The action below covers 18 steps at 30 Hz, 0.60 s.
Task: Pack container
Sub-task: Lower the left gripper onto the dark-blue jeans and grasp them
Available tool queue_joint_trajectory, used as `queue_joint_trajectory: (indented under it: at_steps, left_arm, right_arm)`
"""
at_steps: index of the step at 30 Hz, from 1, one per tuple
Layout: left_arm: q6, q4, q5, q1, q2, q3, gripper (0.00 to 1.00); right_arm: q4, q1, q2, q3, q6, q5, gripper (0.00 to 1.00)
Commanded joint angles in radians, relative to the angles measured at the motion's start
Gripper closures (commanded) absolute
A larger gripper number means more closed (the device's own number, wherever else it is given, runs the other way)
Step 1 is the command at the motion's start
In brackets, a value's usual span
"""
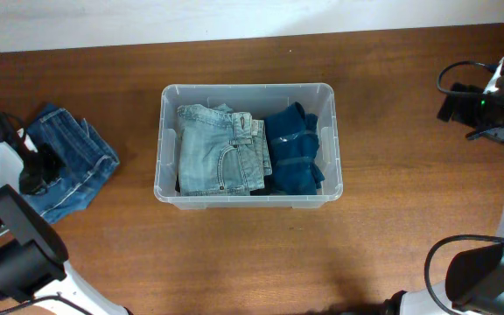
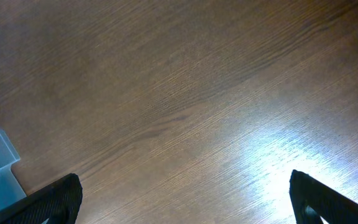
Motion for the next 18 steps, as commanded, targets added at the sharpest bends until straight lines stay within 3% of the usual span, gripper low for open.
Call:
queue_joint_trajectory:
  at_steps: [1, 9, 15, 16, 17, 18]
  left_arm:
    - [0.019, -0.056, 0.203, -0.023, 0.077, 0.018, 1.00]
    - [0.012, -0.243, 0.252, 0.014, 0.042, 0.257, 1.00]
    - [-0.002, -0.369, 0.168, 0.021, 0.029, 0.357, 0.91]
    - [-0.029, -0.386, 0.133, 0.023, 0.029, 0.356, 0.86]
    - [-0.053, -0.397, 0.106, 0.025, 0.031, 0.352, 0.72]
    - [-0.058, -0.404, 0.100, 0.028, 0.031, 0.348, 0.64]
  right_arm:
    - [0.000, -0.003, 0.000, 0.010, 0.008, 0.005, 0.01]
    - [0.000, -0.003, 0.000, 0.010, 0.008, 0.005, 0.01]
    - [0.000, -0.003, 0.000, 0.010, 0.008, 0.005, 0.02]
    - [0.000, -0.003, 0.000, 0.010, 0.008, 0.005, 0.01]
    - [0.000, -0.003, 0.000, 0.010, 0.008, 0.005, 0.02]
    - [0.000, -0.003, 0.000, 0.010, 0.008, 0.005, 0.02]
